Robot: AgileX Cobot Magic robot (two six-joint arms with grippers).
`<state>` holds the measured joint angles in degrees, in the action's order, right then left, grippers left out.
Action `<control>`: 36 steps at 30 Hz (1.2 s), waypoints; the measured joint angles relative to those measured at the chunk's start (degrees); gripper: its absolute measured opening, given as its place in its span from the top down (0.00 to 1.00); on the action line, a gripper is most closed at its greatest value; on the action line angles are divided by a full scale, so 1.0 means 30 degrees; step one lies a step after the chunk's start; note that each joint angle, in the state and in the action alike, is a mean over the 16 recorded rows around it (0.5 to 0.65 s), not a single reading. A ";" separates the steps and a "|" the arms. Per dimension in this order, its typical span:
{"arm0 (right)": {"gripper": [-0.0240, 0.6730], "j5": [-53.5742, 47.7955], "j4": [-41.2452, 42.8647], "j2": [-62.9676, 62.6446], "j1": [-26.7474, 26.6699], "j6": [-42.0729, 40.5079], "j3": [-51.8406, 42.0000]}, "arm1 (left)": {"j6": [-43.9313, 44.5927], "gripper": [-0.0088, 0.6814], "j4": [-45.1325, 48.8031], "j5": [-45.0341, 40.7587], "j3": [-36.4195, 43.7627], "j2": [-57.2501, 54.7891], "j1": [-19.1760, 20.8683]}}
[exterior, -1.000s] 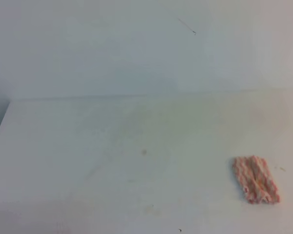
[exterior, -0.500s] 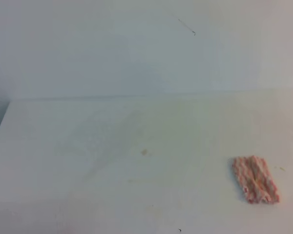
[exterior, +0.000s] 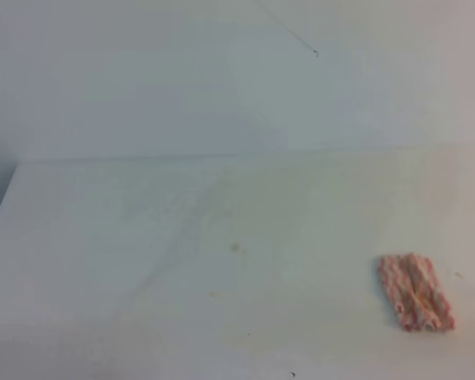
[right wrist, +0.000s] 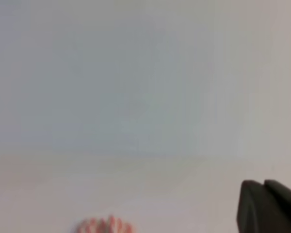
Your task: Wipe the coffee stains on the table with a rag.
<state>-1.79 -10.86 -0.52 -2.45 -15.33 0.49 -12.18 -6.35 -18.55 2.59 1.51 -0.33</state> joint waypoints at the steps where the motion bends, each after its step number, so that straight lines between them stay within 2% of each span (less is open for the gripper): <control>1: 0.97 -0.0527 -0.0071 -0.0151 0.0281 -0.0080 -0.0285 | 0.0000 0.99 -0.0021 0.0000 0.0000 0.0000 0.0000; 7: 0.97 -0.3899 -0.0117 -0.0443 0.1534 -0.0381 -0.0742 | 0.0002 0.99 -0.0157 0.0069 0.0000 -0.0002 0.0000; 13: 0.97 -0.5516 -0.0017 -0.0453 0.2119 0.0207 -0.0752 | 0.0002 0.99 -0.0196 0.0069 0.0000 -0.0004 0.0000; 26: 0.97 -0.5722 -0.0132 -0.0448 0.2184 0.2175 -0.0745 | 0.0001 0.99 -0.0202 0.0026 0.0000 -0.0004 0.0000; 36: 0.97 -0.5650 -0.0132 -0.0423 0.2184 0.2270 -0.0745 | 0.0000 0.99 -0.0202 0.0004 0.0000 -0.0004 0.0000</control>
<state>-18.74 -11.25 -1.79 4.10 -8.52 -1.74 -12.18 -6.95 -18.54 2.59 1.50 -0.33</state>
